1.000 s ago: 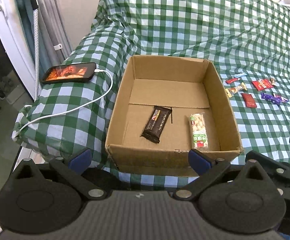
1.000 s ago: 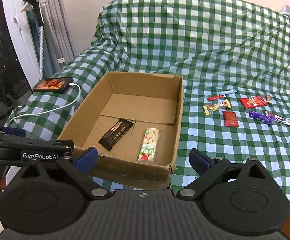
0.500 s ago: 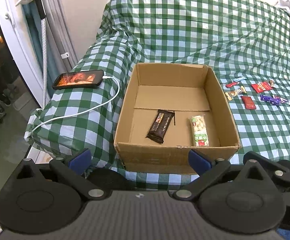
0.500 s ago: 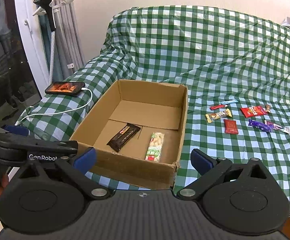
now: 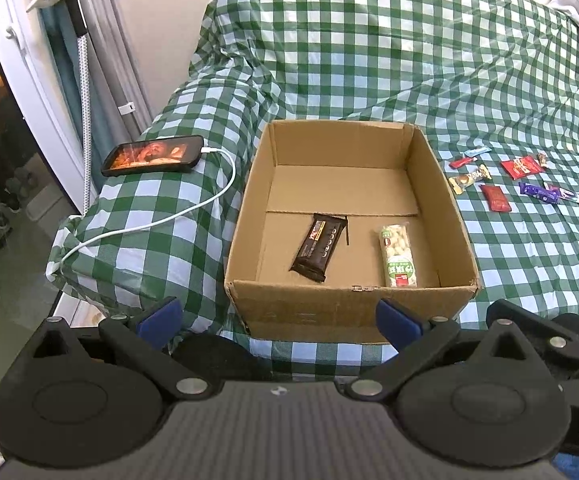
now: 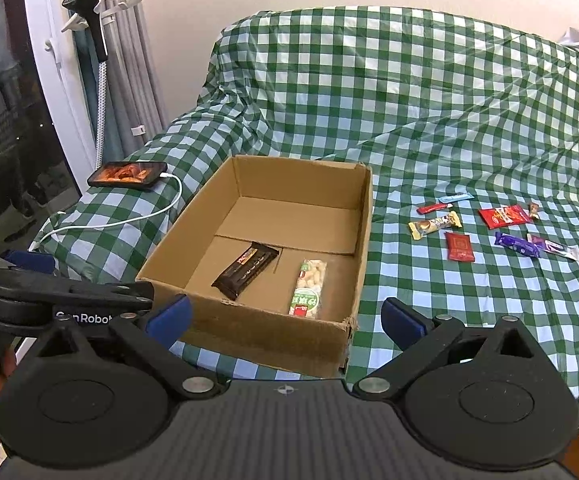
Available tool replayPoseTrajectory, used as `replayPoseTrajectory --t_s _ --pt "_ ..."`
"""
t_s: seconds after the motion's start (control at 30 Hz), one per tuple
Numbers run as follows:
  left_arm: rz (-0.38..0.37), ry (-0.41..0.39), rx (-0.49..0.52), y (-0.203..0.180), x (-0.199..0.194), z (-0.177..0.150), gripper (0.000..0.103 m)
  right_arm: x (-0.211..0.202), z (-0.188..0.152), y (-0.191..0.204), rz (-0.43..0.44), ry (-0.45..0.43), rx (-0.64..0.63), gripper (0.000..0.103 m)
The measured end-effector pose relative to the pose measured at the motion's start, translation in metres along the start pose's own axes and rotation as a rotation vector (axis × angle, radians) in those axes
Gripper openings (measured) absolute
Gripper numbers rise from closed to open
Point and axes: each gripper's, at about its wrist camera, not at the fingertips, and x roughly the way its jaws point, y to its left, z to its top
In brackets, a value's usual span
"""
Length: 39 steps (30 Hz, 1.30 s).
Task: Organize snacks
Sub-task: 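Withdraw both tools above the box, then grasp the yellow wafer with the left tool while the right grasps the purple bar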
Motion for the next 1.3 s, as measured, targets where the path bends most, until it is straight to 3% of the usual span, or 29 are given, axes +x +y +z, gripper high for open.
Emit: replayPoseTrajectory --t_s 1.0,1.3 --pt "0.007 0.087 0.044 -0.015 0.032 0.005 0.103 0.031 -0.002 -0.018 0.009 0.068 0.068 0.101" --pt "0.013 0.114 0.096 -0.039 0.041 0.02 0.103 0.037 -0.003 -0.044 0.003 0.052 0.158 0.101"
